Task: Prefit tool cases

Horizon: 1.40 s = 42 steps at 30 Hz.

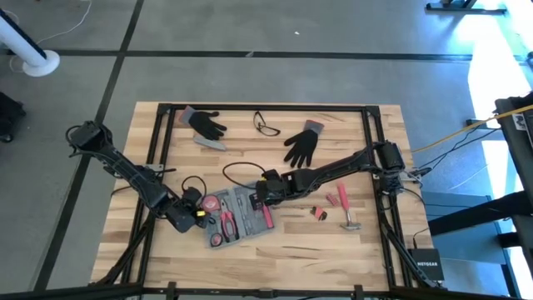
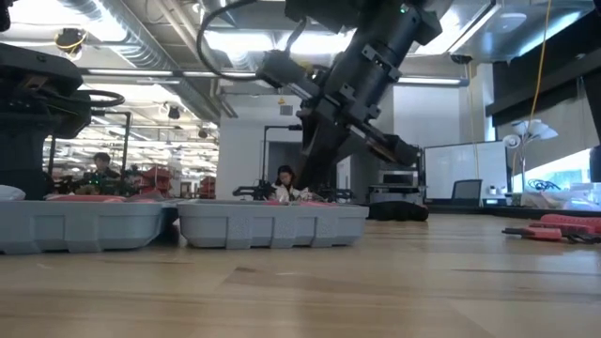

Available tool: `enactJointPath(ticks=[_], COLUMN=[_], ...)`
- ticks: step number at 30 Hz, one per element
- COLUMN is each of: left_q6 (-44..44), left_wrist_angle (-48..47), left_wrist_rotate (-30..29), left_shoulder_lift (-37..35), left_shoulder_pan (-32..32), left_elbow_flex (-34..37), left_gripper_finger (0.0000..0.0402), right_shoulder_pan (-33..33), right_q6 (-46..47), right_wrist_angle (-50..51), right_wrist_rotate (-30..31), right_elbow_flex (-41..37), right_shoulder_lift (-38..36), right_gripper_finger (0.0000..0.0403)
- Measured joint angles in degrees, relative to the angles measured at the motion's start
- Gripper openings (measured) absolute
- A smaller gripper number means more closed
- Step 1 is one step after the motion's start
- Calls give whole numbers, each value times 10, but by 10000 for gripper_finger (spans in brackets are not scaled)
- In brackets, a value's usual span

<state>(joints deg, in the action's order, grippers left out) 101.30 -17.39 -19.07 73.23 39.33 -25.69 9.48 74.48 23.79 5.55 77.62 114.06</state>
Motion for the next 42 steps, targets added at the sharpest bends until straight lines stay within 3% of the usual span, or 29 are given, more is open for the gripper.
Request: enactJointPath(ticks=[18, 33, 42], left_q6=[-8, -1, -13], left_wrist_angle=[-1, -1, -3], left_wrist_rotate=[-6, -7, -9], left_shoulder_lift=[0, 0, 0], left_shoulder_pan=[0, 0, 0], left_elbow_flex=[0, 0, 0], left_gripper_finger=[106, 106, 106], right_shoulder_pan=[3, 2, 13], right_q6=[-1, 6, -13], right_wrist_angle=[-30, -44, -34], right_wrist_rotate=[-36, -21, -53], right_elbow_flex=[0, 0, 5], right_shoulder_lift=[26, 34, 27], right_gripper_finger=[0, 0, 0])
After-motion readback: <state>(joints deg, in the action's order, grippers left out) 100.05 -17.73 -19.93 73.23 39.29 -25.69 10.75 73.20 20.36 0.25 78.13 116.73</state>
